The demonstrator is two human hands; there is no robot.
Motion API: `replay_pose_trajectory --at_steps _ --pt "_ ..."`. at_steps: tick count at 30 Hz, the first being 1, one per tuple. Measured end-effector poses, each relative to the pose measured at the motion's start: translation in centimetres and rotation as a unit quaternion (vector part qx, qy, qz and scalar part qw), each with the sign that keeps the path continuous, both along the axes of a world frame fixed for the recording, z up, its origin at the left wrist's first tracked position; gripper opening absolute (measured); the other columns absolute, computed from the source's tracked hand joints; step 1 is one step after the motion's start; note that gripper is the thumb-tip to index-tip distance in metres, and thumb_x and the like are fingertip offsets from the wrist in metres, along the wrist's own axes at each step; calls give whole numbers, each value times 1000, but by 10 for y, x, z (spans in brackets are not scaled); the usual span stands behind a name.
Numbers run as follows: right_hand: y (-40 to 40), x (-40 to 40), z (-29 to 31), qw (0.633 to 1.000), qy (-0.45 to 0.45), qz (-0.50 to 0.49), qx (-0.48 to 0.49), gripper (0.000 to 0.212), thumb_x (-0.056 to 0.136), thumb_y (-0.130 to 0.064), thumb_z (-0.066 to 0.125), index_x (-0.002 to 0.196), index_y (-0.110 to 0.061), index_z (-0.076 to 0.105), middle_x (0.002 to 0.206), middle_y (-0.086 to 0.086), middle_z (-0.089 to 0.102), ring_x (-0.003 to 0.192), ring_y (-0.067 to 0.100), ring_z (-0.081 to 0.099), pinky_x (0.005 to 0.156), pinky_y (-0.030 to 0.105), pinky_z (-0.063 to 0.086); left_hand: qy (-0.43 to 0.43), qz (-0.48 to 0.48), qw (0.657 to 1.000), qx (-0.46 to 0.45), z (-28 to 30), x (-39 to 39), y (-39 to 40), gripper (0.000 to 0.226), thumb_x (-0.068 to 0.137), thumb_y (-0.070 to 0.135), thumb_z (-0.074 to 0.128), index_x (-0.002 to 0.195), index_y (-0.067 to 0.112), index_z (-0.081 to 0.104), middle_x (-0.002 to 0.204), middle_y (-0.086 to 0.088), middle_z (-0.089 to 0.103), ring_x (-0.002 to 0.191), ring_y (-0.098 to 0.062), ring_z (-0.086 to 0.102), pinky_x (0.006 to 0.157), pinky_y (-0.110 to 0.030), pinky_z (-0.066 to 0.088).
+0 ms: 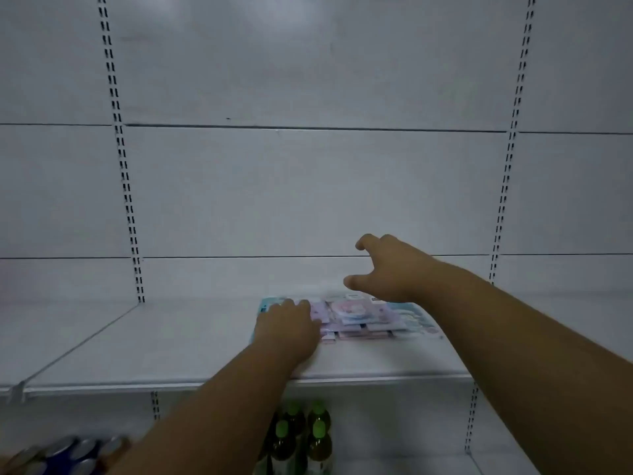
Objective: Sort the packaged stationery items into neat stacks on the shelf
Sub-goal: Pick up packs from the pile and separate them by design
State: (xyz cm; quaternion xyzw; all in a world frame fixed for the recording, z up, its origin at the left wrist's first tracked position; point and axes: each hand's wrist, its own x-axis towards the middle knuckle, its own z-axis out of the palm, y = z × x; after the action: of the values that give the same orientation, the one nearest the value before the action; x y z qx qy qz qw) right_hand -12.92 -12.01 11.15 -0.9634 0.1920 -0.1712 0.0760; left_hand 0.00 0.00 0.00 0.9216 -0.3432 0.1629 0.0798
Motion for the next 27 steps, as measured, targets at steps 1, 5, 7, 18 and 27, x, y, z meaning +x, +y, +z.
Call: replay_pose_trajectory --at_steps 1,5,7,18,27 --pt "-5 4 0 1000 0 1 3 76 81 -57 61 143 -26 32 144 9 39 122 30 49 98 42 46 -5 22 1000 11 0 5 -7 42 96 47 39 127 21 51 124 -7 57 112 -27 55 94 -42 48" --pt "-34 29 3 1000 18 21 -2 75 82 -56 61 144 -25 31 146 9 38 126 30 47 100 42 44 33 136 989 -36 1 24 -37 67 83 73 37 117 19 56 113 -5 65 103 -25 59 88 -39 48" --pt "-47 43 2 999 16 29 2 75 83 -56 61 144 -25 31 147 9 38 126 30 47 101 43 44 40 157 986 -28 0 30 -47 75 78 80 38 116 17 56 112 -4 66 102 -24 60 87 -38 48" --pt "-81 85 -33 998 37 49 23 70 85 -53 59 143 -21 34 142 11 43 123 30 50 96 40 44 91 189 958 -196 17 53 -53 31 89 30 55 111 10 49 114 -10 58 108 -31 60 89 -37 47" --pt "-90 112 -81 989 143 -25 19 63 86 -60 49 121 -9 60 126 12 63 114 30 58 96 35 46 231 30 795 -559 28 27 -29 9 92 20 56 100 16 58 91 -3 67 75 -18 64 65 -31 51"
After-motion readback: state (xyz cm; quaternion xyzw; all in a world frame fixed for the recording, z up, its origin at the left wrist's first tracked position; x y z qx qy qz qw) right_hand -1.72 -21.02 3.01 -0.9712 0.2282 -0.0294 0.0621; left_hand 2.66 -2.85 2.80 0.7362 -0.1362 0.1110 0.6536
